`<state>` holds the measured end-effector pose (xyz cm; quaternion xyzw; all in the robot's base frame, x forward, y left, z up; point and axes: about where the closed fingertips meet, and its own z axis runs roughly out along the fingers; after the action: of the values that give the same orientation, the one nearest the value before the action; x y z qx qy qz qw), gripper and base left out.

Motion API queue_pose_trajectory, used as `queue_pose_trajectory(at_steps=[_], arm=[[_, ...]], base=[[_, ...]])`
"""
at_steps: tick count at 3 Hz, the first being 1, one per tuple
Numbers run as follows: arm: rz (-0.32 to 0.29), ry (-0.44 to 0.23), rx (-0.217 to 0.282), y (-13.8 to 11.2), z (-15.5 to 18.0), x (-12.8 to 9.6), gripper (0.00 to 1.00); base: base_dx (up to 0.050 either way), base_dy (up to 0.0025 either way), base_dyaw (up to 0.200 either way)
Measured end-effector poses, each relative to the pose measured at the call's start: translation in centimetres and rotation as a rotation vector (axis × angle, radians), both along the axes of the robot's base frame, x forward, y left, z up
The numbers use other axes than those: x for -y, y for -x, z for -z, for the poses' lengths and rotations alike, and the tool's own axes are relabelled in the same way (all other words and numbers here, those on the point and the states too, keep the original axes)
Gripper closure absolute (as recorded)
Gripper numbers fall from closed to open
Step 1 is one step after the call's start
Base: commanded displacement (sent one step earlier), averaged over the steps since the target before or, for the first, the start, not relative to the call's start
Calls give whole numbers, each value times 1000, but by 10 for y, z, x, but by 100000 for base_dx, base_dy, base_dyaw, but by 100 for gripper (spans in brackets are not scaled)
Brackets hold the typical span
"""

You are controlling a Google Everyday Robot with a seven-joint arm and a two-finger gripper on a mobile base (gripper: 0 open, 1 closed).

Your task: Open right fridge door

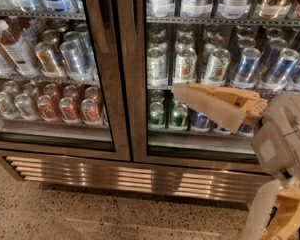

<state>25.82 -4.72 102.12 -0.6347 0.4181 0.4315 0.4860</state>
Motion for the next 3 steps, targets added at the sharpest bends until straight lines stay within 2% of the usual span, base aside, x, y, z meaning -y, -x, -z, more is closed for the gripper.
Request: queue_pose_trajectory(at_steps=[1,2,3], arm=[[0,0,0,0,0,0,0],[27,16,-80,-10,9,-1,0],[56,33,-208,-23,20,2,0]], base=[[0,0,0],[0,0,0],[0,0,0]])
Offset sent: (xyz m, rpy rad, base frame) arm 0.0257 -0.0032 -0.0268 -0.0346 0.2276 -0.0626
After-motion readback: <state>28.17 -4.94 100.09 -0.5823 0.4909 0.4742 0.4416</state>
